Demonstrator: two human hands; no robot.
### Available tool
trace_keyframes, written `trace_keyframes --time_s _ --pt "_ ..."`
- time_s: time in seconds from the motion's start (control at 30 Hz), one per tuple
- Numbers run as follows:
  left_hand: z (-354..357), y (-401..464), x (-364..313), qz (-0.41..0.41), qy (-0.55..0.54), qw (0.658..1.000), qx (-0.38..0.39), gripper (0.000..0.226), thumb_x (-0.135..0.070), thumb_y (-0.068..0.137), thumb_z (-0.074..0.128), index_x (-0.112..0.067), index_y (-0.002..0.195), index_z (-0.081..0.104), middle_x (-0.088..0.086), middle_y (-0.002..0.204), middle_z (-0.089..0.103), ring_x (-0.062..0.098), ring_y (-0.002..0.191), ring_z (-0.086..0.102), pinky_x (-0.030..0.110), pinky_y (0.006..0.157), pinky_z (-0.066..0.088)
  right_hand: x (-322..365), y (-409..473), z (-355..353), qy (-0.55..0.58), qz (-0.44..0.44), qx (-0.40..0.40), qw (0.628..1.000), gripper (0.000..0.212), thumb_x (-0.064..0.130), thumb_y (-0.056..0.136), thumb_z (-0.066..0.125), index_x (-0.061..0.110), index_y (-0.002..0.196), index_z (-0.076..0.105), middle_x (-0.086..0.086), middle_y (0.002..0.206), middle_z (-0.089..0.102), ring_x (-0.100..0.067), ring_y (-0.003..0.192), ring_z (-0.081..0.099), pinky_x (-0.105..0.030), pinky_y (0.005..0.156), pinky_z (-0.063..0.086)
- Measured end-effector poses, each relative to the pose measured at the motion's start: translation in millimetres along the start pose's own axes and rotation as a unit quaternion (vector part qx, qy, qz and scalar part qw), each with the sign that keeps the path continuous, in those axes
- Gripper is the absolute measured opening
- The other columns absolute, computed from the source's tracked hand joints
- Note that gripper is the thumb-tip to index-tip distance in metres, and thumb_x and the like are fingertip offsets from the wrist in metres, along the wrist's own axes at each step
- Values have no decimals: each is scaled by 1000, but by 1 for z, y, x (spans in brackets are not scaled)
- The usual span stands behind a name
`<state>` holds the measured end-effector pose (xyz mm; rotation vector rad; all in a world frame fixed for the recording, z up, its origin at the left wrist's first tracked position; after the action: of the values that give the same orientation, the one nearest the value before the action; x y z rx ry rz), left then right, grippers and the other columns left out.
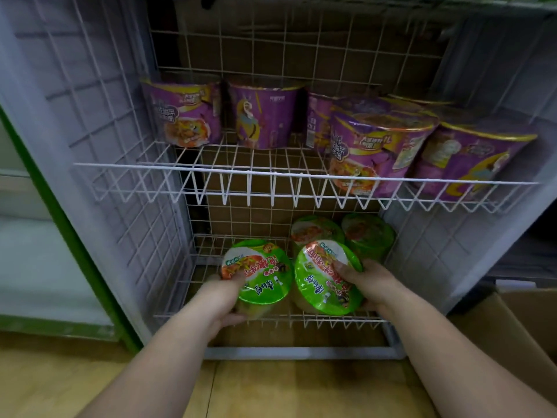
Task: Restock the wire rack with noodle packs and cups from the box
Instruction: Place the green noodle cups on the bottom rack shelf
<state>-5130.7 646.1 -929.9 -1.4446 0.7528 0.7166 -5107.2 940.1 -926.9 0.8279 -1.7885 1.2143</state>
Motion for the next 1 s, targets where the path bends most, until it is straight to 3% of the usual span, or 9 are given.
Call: trace_keyframes --time_s 0.17,0.3,0.47,0.57,0.63,0.7,0.77,0.87,1.0 --pt "30 13 10 -6 1 999 36 43 -24 91 70 -15 125 46 10 114 61 28 92 65 44 73 61 -24 14 -26 42 25 -40 998 69 36 73 84 18 132 51 -13 120 67 -36 102 68 -60 83 55" --pt "51 20 23 0 43 999 32 39 -22 91 69 -21 124 49 12 122 60 32 109 62 46 83 58 -35 26 -42 -9 5 -75 997 57 31 75 80 30 125 55 -11 120 67 -34 103 67 -57 86 56" --pt "46 36 27 -10 31 999 6 32 -26 93 66 -17 121 53 17 125 61 39 108 62 52 79 58 -33 27 -32 -68 26 -75 995 46 38 90 67 19 130 54 -11 123 64 -33 110 64 -52 92 54" --pt "30 37 26 -25 34 999 -10 38 -42 93 62 -14 114 49 17 106 63 38 95 65 43 63 58 -41 22 -8 -14 98 -48 994 42 41 95 60 13 125 52 -15 116 65 -34 100 67 -49 76 60" --pt "15 42 26 -38 21 999 -21 45 -46 94 59 -10 119 49 21 104 65 39 88 67 41 57 58 -45 16 15 -36 129 -18 991 47 48 94 59 10 121 52 -13 105 66 -30 88 71 -41 64 61" --pt "3 47 23 -45 -24 999 -9 41 -40 96 58 -10 122 48 25 102 68 40 84 70 45 64 60 -41 12 39 -103 113 13 988 50 54 91 60 14 120 54 -9 107 66 -25 91 68 -35 60 59" --pt "-13 52 19 -47 -83 995 -11 34 -28 99 58 -10 125 46 27 101 68 41 91 69 53 85 57 -31 15 58 -169 80 17 982 53 58 89 60 15 118 52 -7 115 65 -23 92 63 -30 58 53" --pt "-32 57 13 -43 -141 989 -14 39 -17 98 58 -9 134 45 28 113 66 41 103 67 50 92 52 -15 19 84 -228 52 25 972 56 59 91 56 14 123 55 -8 118 66 -24 99 65 -31 74 52" --pt "-48 59 8 -46 -164 985 -15 34 -22 98 58 -14 129 46 22 108 65 35 97 65 45 88 50 -10 34 120 -141 55 6 988 61 61 85 59 11 121 61 -11 115 69 -31 102 67 -43 88 56"
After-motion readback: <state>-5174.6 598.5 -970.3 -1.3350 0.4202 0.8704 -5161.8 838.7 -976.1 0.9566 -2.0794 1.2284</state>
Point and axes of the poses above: each hand's wrist, its own y-axis towards the middle knuckle, its own z-axis out of the palm, x = y × z, the point moved 8 cm from there along y, towards the middle knuckle
